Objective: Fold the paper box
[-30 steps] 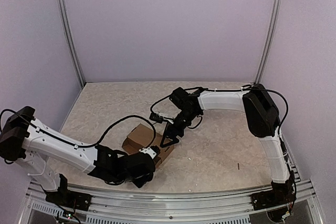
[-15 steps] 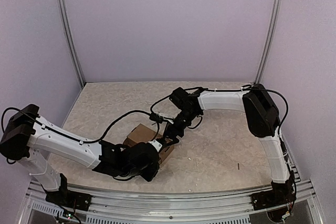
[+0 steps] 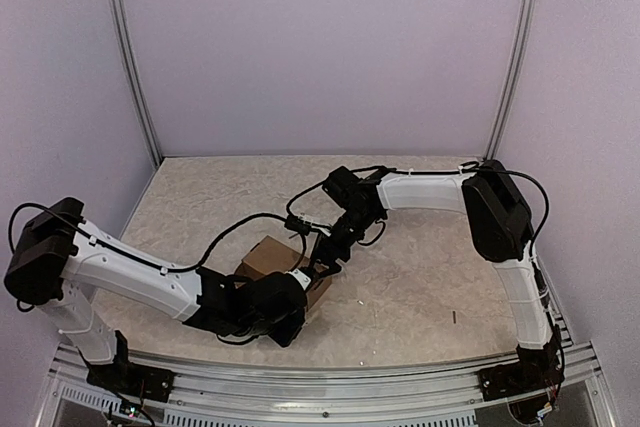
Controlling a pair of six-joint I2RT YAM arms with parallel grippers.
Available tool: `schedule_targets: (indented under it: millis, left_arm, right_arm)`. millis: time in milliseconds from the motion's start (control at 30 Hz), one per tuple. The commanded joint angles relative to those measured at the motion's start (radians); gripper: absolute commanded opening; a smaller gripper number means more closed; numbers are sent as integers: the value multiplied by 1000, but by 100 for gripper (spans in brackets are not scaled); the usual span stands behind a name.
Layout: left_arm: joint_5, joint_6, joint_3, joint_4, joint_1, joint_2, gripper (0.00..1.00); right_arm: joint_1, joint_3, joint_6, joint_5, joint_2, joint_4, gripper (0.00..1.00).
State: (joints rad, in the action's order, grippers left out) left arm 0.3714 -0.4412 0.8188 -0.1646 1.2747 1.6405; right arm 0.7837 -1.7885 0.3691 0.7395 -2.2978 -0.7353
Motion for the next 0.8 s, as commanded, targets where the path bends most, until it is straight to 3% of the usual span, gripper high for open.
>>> schedule_targets:
  millis: [0, 467, 767]
  left_arm:
    - [-16, 1, 21, -30, -8, 28, 16]
    - [-34, 19, 24, -9, -33, 29, 0]
    - [-29, 21, 34, 5, -57, 20, 0]
  right_arm:
    - [17, 26, 22, -63, -26, -55, 74]
    - [17, 26, 21, -61, -27, -56, 74]
    - [17, 37, 14, -44, -27, -54, 73]
